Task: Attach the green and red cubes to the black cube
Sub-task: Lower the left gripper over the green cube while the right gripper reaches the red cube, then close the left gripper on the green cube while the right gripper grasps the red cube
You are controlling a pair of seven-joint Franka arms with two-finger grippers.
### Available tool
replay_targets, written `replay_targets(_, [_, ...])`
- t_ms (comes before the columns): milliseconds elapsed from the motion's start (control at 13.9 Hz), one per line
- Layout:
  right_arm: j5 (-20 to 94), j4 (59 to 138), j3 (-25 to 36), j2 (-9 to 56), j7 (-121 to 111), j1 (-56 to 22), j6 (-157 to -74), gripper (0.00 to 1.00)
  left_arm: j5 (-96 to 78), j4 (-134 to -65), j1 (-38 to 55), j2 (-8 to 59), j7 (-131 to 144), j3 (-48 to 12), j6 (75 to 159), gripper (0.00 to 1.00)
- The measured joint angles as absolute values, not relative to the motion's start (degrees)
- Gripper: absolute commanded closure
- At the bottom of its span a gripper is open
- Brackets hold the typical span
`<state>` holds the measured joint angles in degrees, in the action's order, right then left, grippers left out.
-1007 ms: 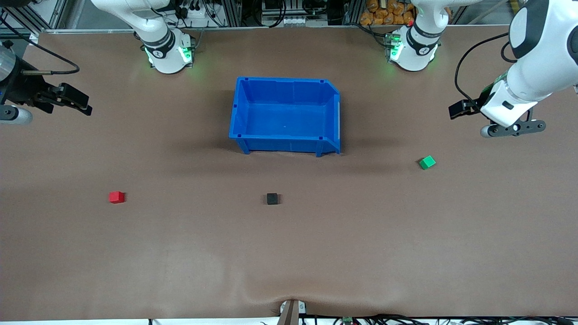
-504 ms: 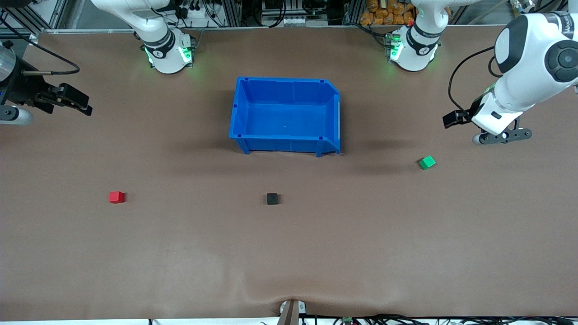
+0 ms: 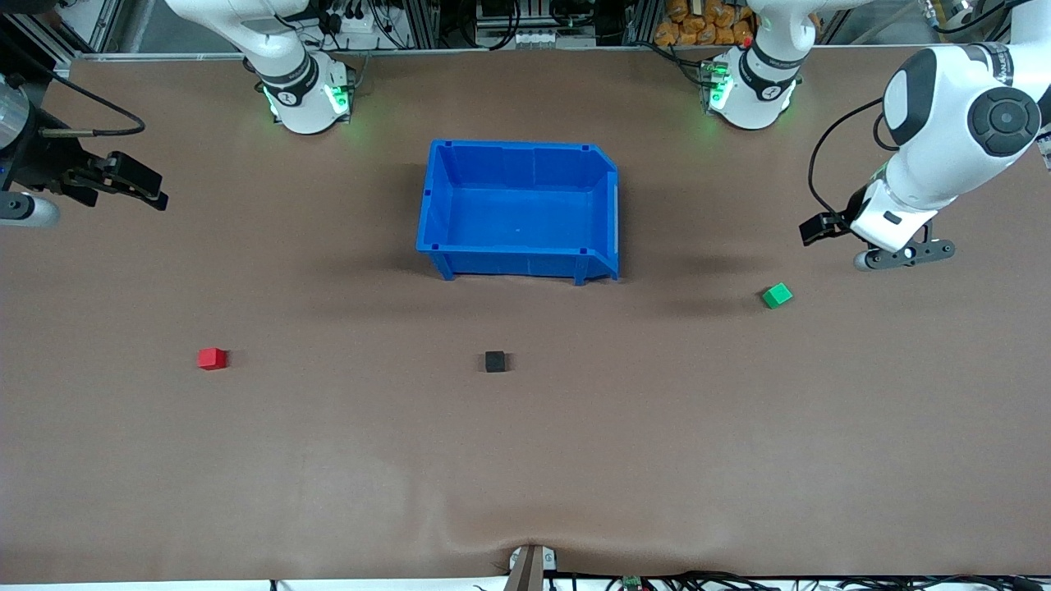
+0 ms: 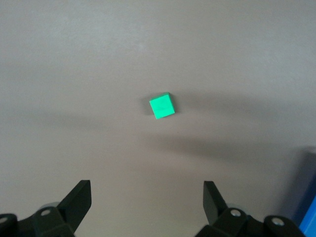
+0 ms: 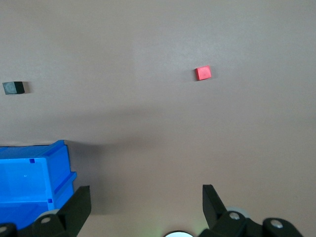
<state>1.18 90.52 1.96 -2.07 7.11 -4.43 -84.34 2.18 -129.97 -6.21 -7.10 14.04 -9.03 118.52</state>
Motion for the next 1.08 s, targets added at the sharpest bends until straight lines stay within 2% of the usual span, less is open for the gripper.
replay_targets(576, [1.1, 90.7, 2.9, 1.9, 7.1, -4.1, -86.4, 0.0, 2.2, -130.8, -6.5, -0.9, 31.0, -9.0, 126.0, 0.0])
replay_targets(863, [0.5, 91.0, 3.2, 7.9, 7.1, -2.7, -91.0, 0.0, 2.2, -130.8, -9.2, 1.8, 33.0, -9.0, 129.4, 0.0])
replay_targets(1079, [0.5, 93.3, 3.3, 13.0, 1.2, 1.4, -95.8, 0.0, 2.2, -130.9, -9.5, 3.2, 36.7, -9.0, 131.5, 0.0])
